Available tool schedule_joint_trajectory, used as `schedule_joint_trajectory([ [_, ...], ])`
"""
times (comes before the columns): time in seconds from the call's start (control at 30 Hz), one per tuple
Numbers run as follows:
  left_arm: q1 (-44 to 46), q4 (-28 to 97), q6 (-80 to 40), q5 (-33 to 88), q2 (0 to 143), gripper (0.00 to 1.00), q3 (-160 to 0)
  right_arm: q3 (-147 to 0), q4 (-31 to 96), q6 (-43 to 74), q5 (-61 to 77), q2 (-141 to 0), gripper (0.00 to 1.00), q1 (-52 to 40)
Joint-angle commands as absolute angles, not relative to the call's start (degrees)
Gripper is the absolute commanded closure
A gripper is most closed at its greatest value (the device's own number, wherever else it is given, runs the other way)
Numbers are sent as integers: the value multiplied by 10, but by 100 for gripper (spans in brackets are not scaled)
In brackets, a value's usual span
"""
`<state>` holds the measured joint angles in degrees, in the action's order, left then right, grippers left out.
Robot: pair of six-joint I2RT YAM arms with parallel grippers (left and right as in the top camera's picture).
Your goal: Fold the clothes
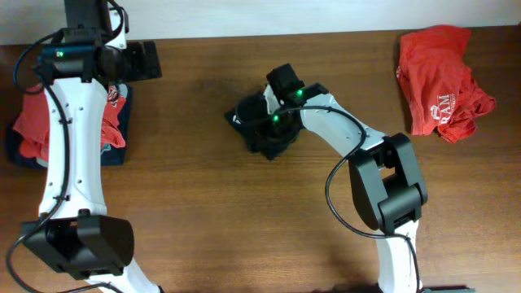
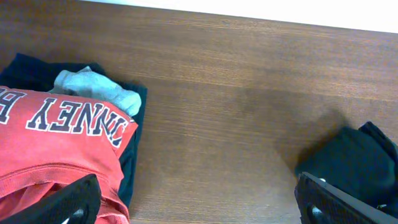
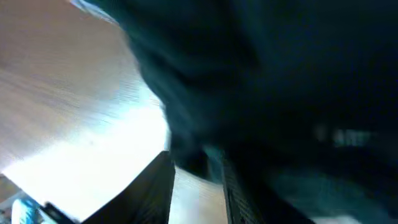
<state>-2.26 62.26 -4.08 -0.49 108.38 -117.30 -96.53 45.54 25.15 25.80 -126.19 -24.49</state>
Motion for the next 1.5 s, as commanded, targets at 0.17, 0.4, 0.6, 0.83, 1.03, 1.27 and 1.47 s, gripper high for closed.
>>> schedule_joint_trajectory([
  [0.17, -23, 628, -32, -9, 1088, 1, -1169, -963, 538, 182, 213, -1267, 67, -247],
  [0.4, -23, 629, -46, -8, 1088, 1, -1169, -963, 485, 220, 197, -1268, 67, -249],
  [0.6, -28, 630, -58, 5, 1088, 1, -1169, -963, 454, 268, 118, -1271, 71, -249],
  [0.83, -36, 631, -58, 6, 1088, 1, -1169, -957, 453, 313, 132, -1303, 78, -253],
  [1.03, -36, 631, -58, 7, 1088, 1, -1169, -957, 431, 333, 163, -1328, 80, -286],
  [1.27, -36, 631, -58, 22, 1088, 1, -1169, -958, 382, 357, 170, -1328, 80, -339],
  [1.47, -35, 631, -58, 25, 1088, 1, -1169, -962, 328, 361, 176, -1328, 80, -366],
])
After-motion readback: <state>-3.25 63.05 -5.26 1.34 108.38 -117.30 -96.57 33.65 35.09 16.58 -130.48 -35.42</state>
